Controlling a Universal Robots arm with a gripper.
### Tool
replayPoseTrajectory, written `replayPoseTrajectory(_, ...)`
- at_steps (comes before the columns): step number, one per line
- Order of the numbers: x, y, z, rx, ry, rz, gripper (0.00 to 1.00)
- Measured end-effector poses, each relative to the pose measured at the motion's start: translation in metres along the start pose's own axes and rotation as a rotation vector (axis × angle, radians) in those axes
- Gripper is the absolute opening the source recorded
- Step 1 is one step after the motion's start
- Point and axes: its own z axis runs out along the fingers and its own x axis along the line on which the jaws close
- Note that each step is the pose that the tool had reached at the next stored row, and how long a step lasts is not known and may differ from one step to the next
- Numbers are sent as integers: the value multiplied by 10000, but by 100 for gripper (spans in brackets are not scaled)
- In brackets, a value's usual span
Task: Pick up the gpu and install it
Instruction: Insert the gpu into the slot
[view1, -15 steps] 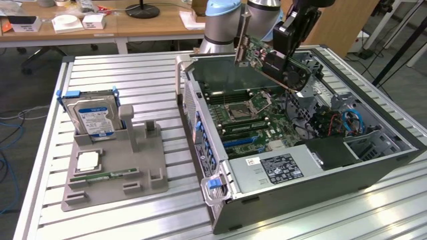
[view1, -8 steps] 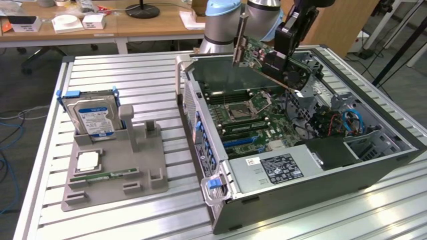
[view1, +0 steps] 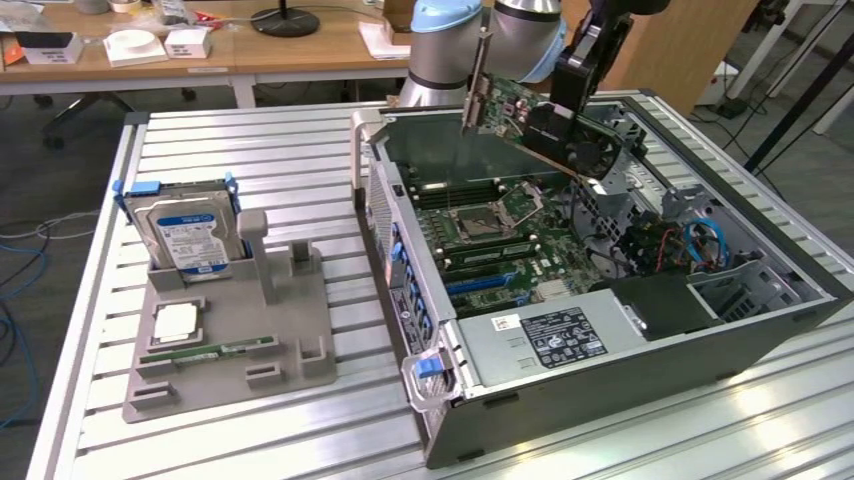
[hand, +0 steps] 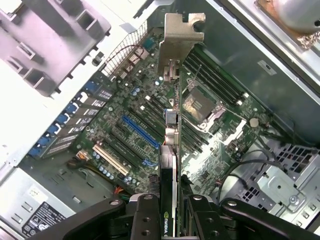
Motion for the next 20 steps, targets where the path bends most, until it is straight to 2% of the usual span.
replayPoseTrajectory(20, 0, 0, 0, -44, 67, -1439, 26)
